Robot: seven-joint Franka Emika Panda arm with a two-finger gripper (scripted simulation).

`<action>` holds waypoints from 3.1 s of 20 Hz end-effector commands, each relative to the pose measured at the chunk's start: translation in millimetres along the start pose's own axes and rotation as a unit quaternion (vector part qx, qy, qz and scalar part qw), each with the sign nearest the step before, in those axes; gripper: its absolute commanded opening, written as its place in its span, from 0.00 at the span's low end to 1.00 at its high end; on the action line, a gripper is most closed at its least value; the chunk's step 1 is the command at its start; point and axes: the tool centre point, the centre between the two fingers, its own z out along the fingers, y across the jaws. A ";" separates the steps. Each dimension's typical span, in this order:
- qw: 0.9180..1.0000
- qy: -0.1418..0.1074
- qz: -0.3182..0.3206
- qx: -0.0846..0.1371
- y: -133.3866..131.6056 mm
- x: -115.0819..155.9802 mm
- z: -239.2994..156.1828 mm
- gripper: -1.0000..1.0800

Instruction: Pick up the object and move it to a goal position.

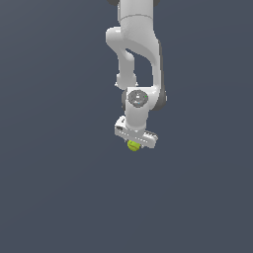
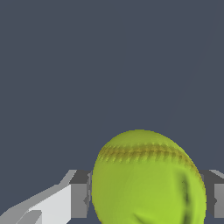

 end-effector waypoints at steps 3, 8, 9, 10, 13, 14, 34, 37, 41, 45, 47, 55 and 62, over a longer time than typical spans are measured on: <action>1.000 0.021 -0.008 0.014 0.4 18.7 -15.8 0.00; 0.997 0.057 -0.023 0.038 1.6 50.1 -45.1 0.00; 0.997 0.065 -0.026 0.044 1.9 57.3 -52.4 0.00; 0.996 0.074 -0.030 0.050 2.3 64.6 -60.2 0.00; 0.991 0.103 -0.042 0.070 3.6 87.1 -85.9 0.00; 0.990 0.113 -0.046 0.077 4.2 94.7 -95.2 0.00; 0.937 0.269 -0.113 0.191 23.1 189.3 -261.7 0.00; 0.928 0.287 -0.122 0.205 27.3 197.5 -284.3 0.00; 0.914 0.312 -0.133 0.224 33.5 207.1 -314.4 0.00; 0.899 0.336 -0.144 0.244 40.8 215.3 -344.9 0.00; 0.891 0.347 -0.149 0.253 44.7 218.8 -360.0 0.00; 0.864 0.382 -0.165 0.283 59.0 227.7 -407.1 0.00; 0.851 0.398 -0.172 0.296 67.0 230.9 -428.9 0.00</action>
